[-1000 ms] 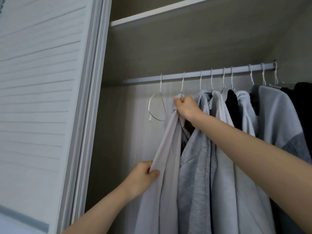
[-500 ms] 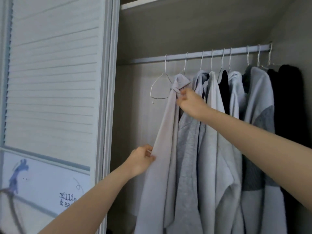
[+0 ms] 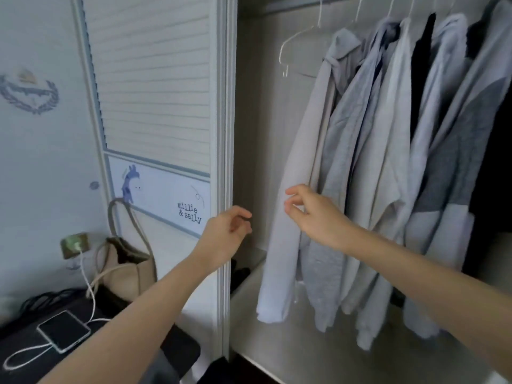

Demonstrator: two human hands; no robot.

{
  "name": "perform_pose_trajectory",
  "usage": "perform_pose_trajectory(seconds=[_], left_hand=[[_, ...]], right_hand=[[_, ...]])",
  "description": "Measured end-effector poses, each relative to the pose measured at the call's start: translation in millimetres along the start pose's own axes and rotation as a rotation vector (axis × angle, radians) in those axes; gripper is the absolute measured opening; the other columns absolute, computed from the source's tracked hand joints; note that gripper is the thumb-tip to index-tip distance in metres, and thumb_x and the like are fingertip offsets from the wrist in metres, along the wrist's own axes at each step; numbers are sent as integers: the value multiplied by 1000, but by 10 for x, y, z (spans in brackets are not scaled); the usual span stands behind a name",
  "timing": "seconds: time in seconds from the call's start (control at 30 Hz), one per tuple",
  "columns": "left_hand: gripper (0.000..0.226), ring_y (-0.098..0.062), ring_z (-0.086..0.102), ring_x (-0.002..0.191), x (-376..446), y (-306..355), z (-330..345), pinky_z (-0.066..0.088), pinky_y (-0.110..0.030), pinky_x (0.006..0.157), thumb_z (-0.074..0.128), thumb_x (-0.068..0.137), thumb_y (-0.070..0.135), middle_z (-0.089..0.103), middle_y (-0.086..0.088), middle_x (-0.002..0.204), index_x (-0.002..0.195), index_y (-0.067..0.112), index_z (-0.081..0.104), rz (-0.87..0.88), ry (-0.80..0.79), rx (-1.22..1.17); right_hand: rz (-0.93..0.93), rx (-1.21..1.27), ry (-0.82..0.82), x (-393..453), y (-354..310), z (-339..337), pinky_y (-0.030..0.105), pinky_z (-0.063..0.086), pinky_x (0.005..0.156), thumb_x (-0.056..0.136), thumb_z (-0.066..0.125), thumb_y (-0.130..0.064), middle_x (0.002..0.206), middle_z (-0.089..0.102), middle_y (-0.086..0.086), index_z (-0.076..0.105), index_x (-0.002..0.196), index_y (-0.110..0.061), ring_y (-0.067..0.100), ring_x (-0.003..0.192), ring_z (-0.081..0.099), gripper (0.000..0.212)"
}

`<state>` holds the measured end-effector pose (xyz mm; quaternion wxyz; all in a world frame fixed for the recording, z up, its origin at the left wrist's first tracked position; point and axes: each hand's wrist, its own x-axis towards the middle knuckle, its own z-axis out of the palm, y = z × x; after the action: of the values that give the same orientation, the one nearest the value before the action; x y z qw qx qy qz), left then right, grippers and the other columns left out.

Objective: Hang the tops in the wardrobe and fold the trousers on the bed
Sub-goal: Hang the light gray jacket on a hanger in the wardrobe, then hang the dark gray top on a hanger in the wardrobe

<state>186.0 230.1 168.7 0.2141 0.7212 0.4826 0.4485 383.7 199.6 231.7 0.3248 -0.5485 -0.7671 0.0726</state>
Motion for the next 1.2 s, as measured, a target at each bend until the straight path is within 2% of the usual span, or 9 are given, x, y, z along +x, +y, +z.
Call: perform_pose_trajectory(seconds=[0.17,0.27,0.4,0.47,0.6,0.77,0.87,1.0,1.2], left_hand=[[18,-15,66,81,-864,-11,-144,52,-26,71,52,97,16,72,8,79,106,25,64,-126,127,82],[17,-12,66,79,-1428,72,-139,57,-37,75,51,98,19,70,9,82,107,23,65,-217,248,110],[17,1,66,80,-2205,265,-14,55,-25,80,53,97,16,70,12,79,102,27,64,-339,435,170],[16,-3,67,78,-2635,412,96,54,-25,79,55,96,15,70,10,75,100,25,66,-429,556,178],[20,-14,67,75,-3354,694,256,51,-24,72,55,96,17,70,4,74,93,34,64,-591,734,196],[26,-19,67,71,-4254,1046,448,52,-32,68,55,94,17,71,14,74,89,42,61,-750,930,288],[27,-15,69,73,-4855,1269,582,53,-33,70,56,94,18,70,14,73,89,45,59,-850,1042,370],[22,-5,64,69,-5694,1605,757,44,-15,64,56,94,15,70,12,72,94,35,63,-999,1246,451],[20,-12,68,74,-7151,2116,1197,50,-32,71,58,93,14,67,16,65,94,33,62,-1270,1525,449]], right_hand=[[-105,190,-106,-605,-71,376,16,39,87,99,46,-28,114,61,-10,44,134,-17,10,108,57,36],[-172,272,-192,-956,-73,560,16,43,90,100,44,-29,117,60,-10,45,133,-20,6,107,56,34],[-273,391,-310,-1380,-23,758,26,43,98,100,44,-31,117,59,-13,46,132,-21,7,112,54,34],[-331,431,-393,-1632,-45,818,16,43,89,100,44,-30,114,58,-16,46,131,-21,4,106,53,32],[-449,522,-489,-2067,-120,966,28,45,95,99,47,-27,118,62,-9,53,123,-16,5,107,57,27],[-569,640,-673,-2607,-376,1091,9,42,85,98,50,-23,105,65,-8,53,124,-14,-3,99,56,28],[-647,672,-822,-3020,-665,1137,10,43,83,99,48,-25,104,65,-8,52,125,-16,-3,98,56,27],[-762,704,-1031,-3741,-1124,1193,22,45,86,99,47,-25,98,62,-14,52,126,-16,6,96,58,28],[-1040,638,-1281,-5080,-1747,1295,30,46,92,99,47,-27,116,63,-2,48,132,-15,14,107,59,35]])
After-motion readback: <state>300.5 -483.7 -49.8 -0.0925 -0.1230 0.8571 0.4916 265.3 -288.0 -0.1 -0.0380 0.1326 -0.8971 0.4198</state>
